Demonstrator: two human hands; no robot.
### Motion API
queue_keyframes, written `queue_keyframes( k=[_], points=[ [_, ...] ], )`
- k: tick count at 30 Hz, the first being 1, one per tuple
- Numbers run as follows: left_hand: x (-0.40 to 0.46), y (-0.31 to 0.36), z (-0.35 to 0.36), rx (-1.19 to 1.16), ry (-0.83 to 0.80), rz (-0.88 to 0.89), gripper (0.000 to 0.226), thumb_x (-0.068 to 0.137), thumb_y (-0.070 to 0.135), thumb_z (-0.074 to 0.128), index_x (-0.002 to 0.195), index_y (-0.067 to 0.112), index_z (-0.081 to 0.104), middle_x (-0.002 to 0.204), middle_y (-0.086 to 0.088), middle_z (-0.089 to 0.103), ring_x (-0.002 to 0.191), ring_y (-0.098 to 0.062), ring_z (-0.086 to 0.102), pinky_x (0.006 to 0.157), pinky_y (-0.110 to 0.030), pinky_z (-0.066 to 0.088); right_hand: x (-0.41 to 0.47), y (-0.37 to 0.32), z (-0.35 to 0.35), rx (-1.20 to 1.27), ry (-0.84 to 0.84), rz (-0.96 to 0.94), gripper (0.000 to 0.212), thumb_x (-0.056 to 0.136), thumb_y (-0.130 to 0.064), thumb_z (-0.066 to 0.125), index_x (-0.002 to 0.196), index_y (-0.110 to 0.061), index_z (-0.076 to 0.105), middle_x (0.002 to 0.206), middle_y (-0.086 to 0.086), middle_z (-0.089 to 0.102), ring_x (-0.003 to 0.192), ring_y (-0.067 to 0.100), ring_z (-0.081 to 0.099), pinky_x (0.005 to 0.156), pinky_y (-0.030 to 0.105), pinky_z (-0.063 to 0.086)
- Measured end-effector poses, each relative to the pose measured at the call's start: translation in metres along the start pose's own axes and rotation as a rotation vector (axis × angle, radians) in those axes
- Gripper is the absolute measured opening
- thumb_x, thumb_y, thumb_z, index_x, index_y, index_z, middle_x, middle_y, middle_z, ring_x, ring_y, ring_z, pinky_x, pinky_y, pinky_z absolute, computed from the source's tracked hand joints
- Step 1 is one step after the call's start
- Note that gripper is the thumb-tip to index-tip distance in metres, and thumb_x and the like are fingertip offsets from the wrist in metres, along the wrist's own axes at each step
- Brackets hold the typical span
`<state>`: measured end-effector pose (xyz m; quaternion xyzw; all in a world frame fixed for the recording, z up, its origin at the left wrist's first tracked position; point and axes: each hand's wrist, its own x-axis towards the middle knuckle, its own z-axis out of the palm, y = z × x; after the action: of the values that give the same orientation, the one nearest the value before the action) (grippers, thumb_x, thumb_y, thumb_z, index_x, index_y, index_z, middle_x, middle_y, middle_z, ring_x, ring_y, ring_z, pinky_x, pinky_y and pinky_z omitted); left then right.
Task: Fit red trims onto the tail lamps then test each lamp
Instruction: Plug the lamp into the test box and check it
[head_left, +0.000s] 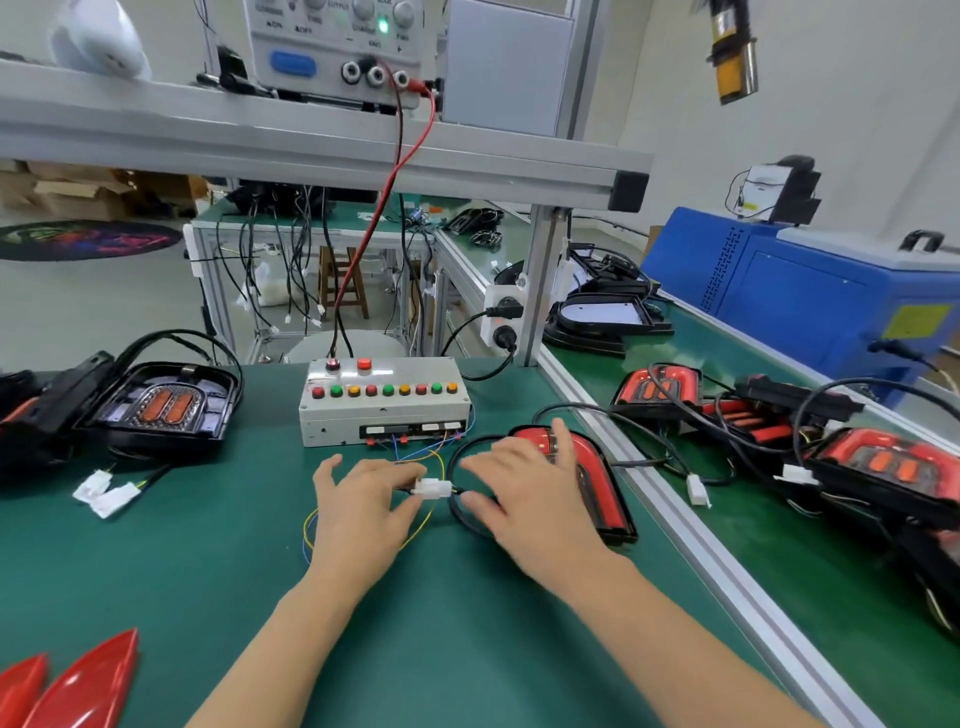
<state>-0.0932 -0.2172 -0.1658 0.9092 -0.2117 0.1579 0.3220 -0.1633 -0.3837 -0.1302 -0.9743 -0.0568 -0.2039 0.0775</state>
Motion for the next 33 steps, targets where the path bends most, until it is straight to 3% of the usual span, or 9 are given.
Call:
queue_keyframes(
  k=[3, 10, 16, 20, 27, 30, 33],
  points=[
    [-0.002, 0.002, -0.001, -0.008, -0.02, 0.024, 0.023, 0.085, 0.024, 0.068, 0.107, 0.032, 0.069, 0.098, 0.019, 0.068, 0.11, -0.003, 0.053, 0.11, -0.032, 0.004, 0.012, -0.012, 0.013, -0.055, -0.141, -0.025, 0.039, 0.099, -0.044, 0.044, 0.131, -0.025, 0.053, 0.126, -0.007, 0.061, 0.128, 0.015, 0.04, 0.107, 0.044, -0.027],
    [-0.001, 0.003, -0.003, -0.025, -0.012, 0.107, 0.019, 0.076, 0.019, 0.077, 0.092, 0.03, 0.074, 0.082, 0.017, 0.069, 0.096, -0.009, 0.06, 0.105, -0.032, 0.01, 0.025, -0.018, 0.02, -0.111, -0.246, -0.001, 0.034, 0.101, -0.042, 0.039, 0.119, -0.021, 0.058, 0.111, 0.002, 0.066, 0.114, 0.023, 0.052, 0.115, 0.047, -0.006],
    [0.0, 0.001, -0.006, 0.057, -0.02, 0.253, 0.022, 0.068, 0.015, 0.083, 0.082, 0.028, 0.074, 0.068, 0.017, 0.066, 0.08, -0.015, 0.064, 0.097, -0.04, 0.024, 0.026, -0.018, 0.019, -0.153, -0.293, -0.001, 0.031, 0.103, -0.037, 0.037, 0.114, -0.018, 0.06, 0.111, 0.003, 0.066, 0.113, 0.025, 0.051, 0.115, 0.052, -0.006],
    [-0.001, 0.001, -0.007, 0.123, 0.034, 0.329, 0.013, 0.066, 0.024, 0.069, 0.078, 0.025, 0.073, 0.069, 0.017, 0.067, 0.074, -0.014, 0.066, 0.095, -0.042, 0.032, 0.025, -0.02, 0.02, -0.188, -0.304, -0.007, 0.032, 0.104, -0.034, 0.035, 0.119, -0.017, 0.057, 0.114, 0.004, 0.064, 0.116, 0.026, 0.05, 0.115, 0.055, -0.01],
    [-0.004, 0.003, 0.002, 0.176, 0.078, 0.289, 0.012, 0.066, 0.02, 0.057, 0.075, 0.021, 0.066, 0.069, 0.012, 0.065, 0.067, -0.017, 0.063, 0.092, -0.036, 0.027, 0.024, -0.024, 0.024, -0.204, -0.315, 0.003, 0.031, 0.105, -0.029, 0.032, 0.12, -0.015, 0.055, 0.112, 0.006, 0.063, 0.114, 0.027, 0.049, 0.114, 0.055, -0.014],
    [-0.005, 0.005, 0.004, 0.221, 0.094, 0.294, 0.022, 0.072, 0.026, 0.04, 0.074, 0.021, 0.062, 0.066, 0.011, 0.061, 0.064, -0.018, 0.061, 0.091, -0.038, 0.029, 0.024, -0.025, 0.023, -0.204, -0.316, 0.009, 0.034, 0.105, -0.03, 0.03, 0.12, -0.013, 0.055, 0.112, 0.006, 0.063, 0.115, 0.027, 0.049, 0.114, 0.055, -0.014],
    [-0.007, 0.006, 0.006, 0.252, 0.096, 0.299, 0.024, 0.073, 0.026, 0.037, 0.073, 0.02, 0.059, 0.065, 0.01, 0.058, 0.062, -0.019, 0.06, 0.089, -0.039, 0.03, 0.023, -0.026, 0.023, -0.208, -0.325, 0.015, 0.031, 0.104, -0.026, 0.032, 0.119, -0.013, 0.055, 0.113, 0.006, 0.064, 0.116, 0.027, 0.049, 0.114, 0.056, -0.014]
  ],
)
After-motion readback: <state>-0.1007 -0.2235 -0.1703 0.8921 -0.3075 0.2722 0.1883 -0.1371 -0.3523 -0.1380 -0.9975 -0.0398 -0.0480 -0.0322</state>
